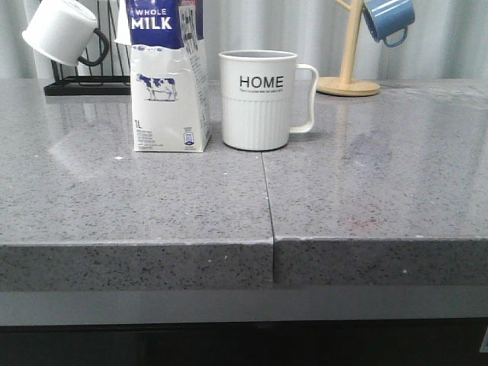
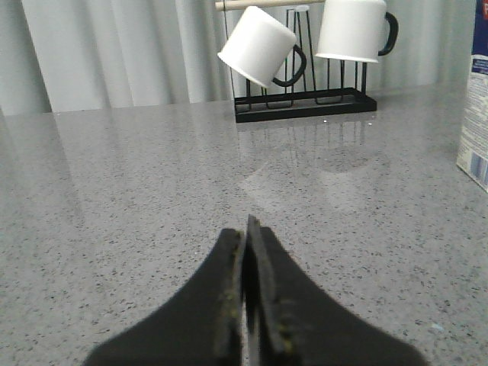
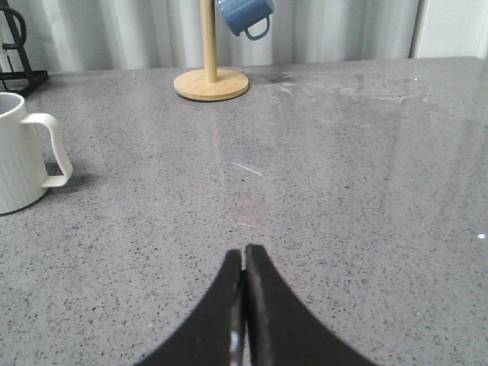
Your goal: Place milk next to cup
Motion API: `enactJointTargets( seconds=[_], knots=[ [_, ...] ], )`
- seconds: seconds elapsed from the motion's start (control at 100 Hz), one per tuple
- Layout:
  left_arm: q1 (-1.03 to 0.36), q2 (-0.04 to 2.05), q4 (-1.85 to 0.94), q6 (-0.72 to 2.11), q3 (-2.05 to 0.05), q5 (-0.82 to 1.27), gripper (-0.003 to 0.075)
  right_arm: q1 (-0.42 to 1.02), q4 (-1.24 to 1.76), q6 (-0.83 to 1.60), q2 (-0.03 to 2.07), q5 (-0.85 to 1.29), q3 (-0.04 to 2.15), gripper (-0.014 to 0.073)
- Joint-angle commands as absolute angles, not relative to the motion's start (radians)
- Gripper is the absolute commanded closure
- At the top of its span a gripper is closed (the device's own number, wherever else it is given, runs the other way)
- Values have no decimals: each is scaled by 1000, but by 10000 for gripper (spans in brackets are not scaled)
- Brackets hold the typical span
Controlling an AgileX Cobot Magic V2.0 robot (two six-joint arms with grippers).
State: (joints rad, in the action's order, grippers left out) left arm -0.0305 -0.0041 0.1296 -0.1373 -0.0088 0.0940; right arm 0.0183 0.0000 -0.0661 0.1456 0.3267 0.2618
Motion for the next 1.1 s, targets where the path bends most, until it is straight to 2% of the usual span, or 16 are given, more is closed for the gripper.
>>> enactJointTargets(
  seconds=[0.0, 1.09],
  knots=[
    [-27, -38, 120, -149, 30, 0, 741, 14, -11, -64, 155, 239, 288, 662],
    [-27, -38, 110, -149, 44, -34, 741, 14, -11, -64, 155, 238, 288, 662]
  ],
)
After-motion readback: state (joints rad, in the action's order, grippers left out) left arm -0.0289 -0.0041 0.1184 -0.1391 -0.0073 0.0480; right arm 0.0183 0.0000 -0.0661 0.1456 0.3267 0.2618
